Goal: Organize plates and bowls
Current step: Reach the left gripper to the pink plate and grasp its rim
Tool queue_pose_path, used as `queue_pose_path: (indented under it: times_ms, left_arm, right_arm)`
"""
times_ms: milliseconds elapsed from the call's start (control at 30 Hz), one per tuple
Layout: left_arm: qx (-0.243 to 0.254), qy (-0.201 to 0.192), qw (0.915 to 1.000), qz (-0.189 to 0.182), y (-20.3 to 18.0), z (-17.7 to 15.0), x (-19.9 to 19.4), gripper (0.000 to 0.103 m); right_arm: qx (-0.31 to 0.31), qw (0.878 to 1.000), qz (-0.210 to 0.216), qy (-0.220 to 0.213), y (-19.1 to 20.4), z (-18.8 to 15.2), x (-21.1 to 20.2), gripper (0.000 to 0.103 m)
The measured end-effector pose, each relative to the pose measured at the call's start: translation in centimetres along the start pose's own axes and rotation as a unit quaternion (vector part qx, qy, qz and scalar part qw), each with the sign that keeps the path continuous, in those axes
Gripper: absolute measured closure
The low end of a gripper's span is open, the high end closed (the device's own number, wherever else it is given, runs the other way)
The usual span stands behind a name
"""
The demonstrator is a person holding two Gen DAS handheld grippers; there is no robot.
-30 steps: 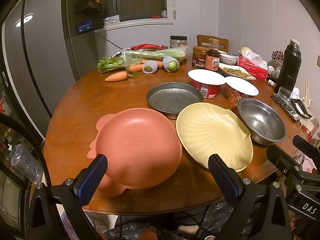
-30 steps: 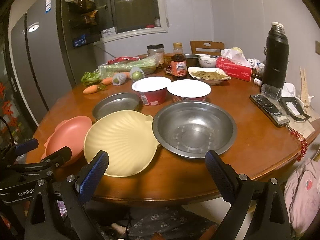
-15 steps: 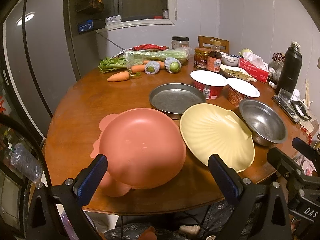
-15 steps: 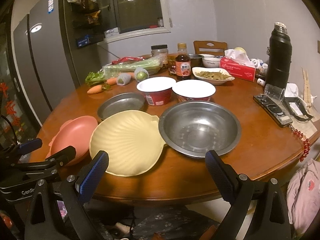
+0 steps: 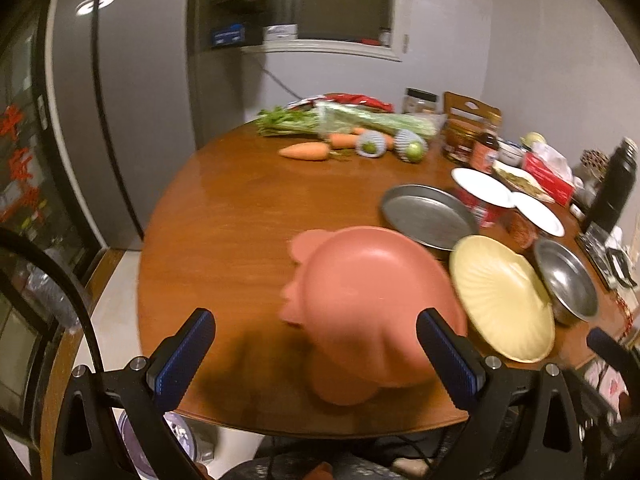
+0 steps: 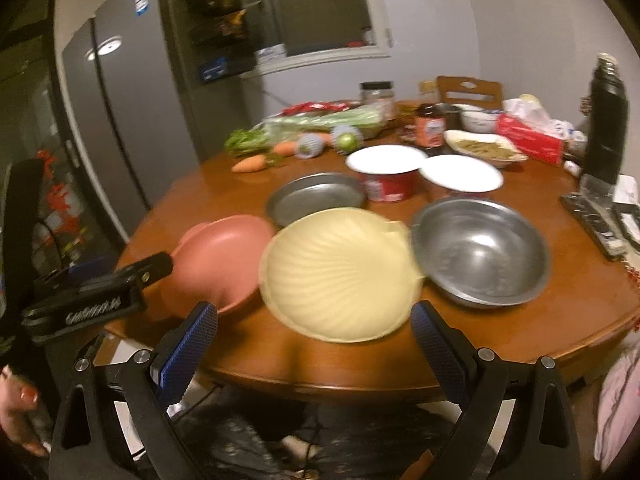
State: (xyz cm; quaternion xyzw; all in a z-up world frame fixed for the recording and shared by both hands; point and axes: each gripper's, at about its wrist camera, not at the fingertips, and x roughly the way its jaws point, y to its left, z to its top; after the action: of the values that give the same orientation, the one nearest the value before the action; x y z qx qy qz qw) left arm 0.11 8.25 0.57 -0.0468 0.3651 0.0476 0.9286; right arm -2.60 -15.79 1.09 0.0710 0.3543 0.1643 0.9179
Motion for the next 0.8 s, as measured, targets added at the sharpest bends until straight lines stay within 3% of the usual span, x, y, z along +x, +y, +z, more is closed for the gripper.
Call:
queue_pose_path:
  times_ms: [333, 800]
  left_arm:
    - [-0.002, 0.034, 0.9994, 0.007, 3.2, 0.8, 2.6, 0.002]
    - [0.014, 0.070, 0.9970, -0.029, 2.7, 1.0, 6.2, 0.005]
  right_arm:
    - [-0.023, 0.995, 0.060, 0.074, 5.0, -0.4, 3.7, 0.005]
    - [0.051, 0.990, 0.065, 0.117, 5.5, -0.1, 8.3, 0.010]
